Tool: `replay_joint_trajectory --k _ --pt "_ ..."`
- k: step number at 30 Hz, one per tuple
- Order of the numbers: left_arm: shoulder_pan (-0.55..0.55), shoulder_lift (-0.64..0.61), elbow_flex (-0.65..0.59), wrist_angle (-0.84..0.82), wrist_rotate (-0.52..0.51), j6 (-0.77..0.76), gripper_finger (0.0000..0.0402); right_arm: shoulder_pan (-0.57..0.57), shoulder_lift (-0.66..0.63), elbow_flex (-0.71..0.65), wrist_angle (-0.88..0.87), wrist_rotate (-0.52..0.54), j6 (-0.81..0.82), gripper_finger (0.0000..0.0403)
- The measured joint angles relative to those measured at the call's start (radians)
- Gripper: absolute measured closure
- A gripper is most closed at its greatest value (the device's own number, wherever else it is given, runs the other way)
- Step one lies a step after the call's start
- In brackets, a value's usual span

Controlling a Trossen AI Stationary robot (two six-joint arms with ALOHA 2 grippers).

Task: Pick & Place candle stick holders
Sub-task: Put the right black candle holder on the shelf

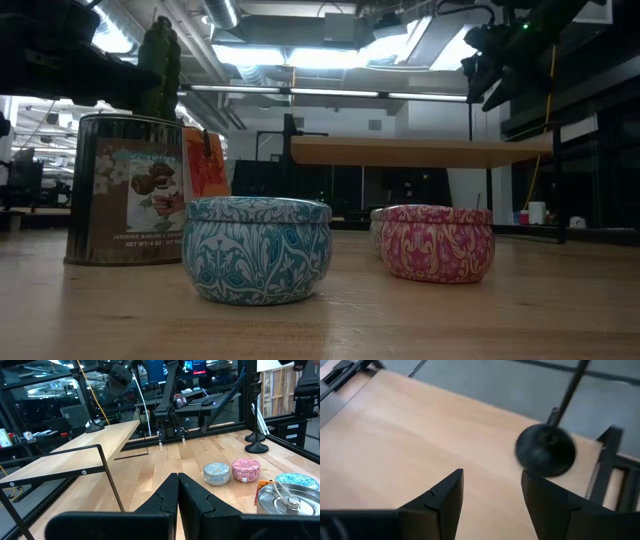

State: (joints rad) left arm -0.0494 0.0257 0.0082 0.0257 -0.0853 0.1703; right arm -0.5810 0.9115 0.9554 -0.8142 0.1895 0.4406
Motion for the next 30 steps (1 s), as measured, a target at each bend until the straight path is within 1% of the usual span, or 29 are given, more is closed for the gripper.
replay_joint_trajectory --k 5,12,18,22,30 --pt "0.000 0.000 0.000 0.000 0.000 0.000 0.0398 0.071 -0.001 0.000 -0.014 -0.045 0.023 0.0202" --pt "0.000 0.000 0.000 0.000 0.000 0.000 0.0398 0.194 -0.002 0.000 -0.014 -0.049 0.025 0.0202" --pt "0.000 0.000 0.000 0.000 0.000 0.000 0.0398 0.304 -0.002 0.000 -0.013 -0.120 0.050 0.0202" --pt "0.000 0.000 0.000 0.000 0.000 0.000 0.0398 0.380 -0.002 0.000 -0.002 -0.144 0.053 0.0202" --pt "0.000 0.000 0.000 0.000 0.000 0.000 0.0398 0.511 -0.002 0.000 0.031 -0.168 0.050 0.0202"
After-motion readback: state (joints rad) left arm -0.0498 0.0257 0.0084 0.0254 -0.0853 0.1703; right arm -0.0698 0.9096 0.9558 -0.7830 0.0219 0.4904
